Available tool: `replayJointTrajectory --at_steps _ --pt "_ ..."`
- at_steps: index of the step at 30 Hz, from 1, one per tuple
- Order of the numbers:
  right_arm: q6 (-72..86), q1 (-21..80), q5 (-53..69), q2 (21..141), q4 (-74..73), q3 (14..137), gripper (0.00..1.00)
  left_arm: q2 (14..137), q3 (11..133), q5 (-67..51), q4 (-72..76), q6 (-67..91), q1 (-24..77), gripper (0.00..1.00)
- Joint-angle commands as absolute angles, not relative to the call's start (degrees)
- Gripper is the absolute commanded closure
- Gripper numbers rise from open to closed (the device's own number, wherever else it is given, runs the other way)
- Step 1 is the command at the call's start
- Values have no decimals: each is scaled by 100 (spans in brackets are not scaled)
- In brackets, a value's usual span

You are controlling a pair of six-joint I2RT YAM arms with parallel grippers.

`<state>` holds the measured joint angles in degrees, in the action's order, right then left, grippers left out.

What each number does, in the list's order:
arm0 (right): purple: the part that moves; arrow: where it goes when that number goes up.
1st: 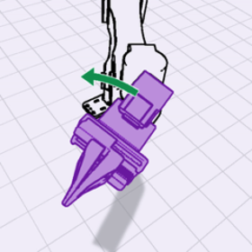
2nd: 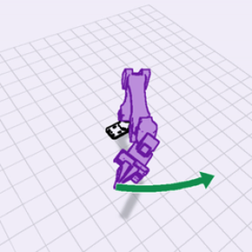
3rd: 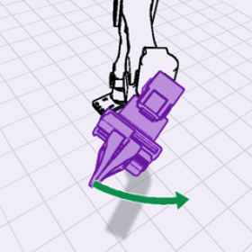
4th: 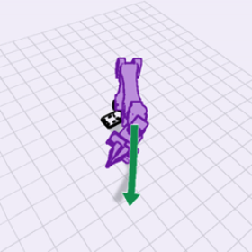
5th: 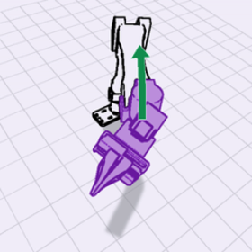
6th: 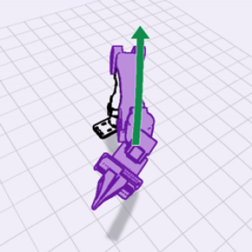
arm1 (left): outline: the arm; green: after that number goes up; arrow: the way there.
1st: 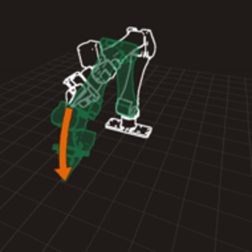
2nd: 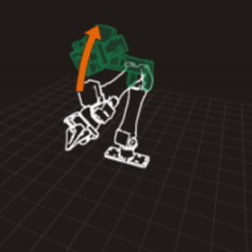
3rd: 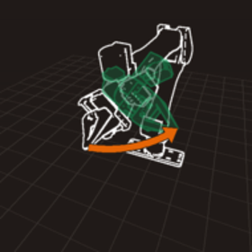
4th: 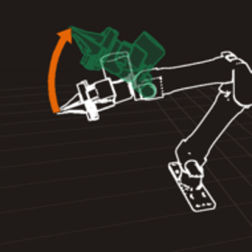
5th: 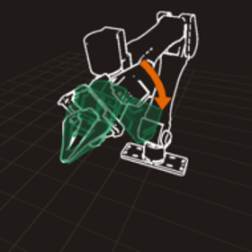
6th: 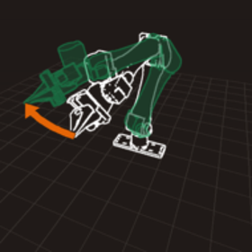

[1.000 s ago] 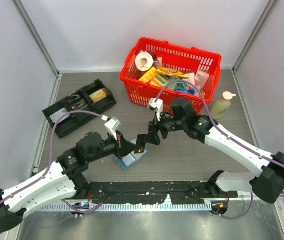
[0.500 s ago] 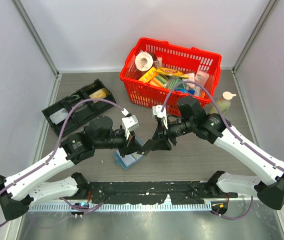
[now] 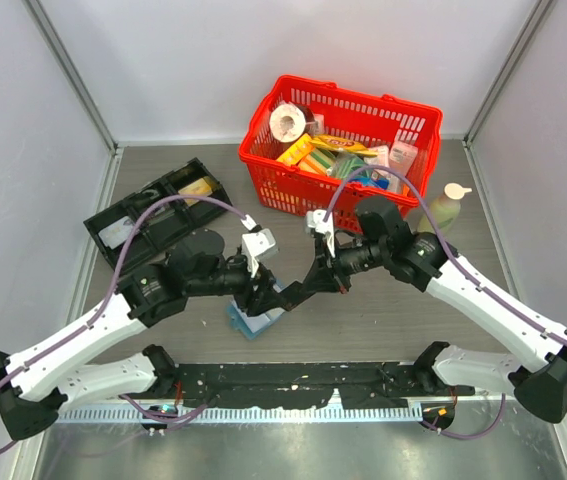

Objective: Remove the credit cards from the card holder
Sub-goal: Place the credit card in the storage box.

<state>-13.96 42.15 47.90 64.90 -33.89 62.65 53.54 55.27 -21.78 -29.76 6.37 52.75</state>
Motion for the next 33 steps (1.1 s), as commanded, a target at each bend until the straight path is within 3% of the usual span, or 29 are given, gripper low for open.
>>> replayJointTrajectory --at_steps 1,7,12,17,26,33 --pt "-101 3842 4518 6162 -2006 5776 99 4888 5485 -1118 -2191 1053 5265 32" --pt "1738 3253 4237 5767 155 4669 99 4106 4475 534 -547 2161 5273 11" --pt "3635 2971 3991 5467 2499 3728 99 3990 3675 844 736 3162 5256 5" --pt "4893 2944 3455 5344 3943 3034 99 4201 3279 984 1607 3944 5265 5" --pt "5598 2944 3164 5133 4605 2584 99 4587 2804 1012 2715 4763 5265 11" --pt "5967 2944 3190 5308 5228 2382 99 4992 2628 765 3603 5141 5256 32"
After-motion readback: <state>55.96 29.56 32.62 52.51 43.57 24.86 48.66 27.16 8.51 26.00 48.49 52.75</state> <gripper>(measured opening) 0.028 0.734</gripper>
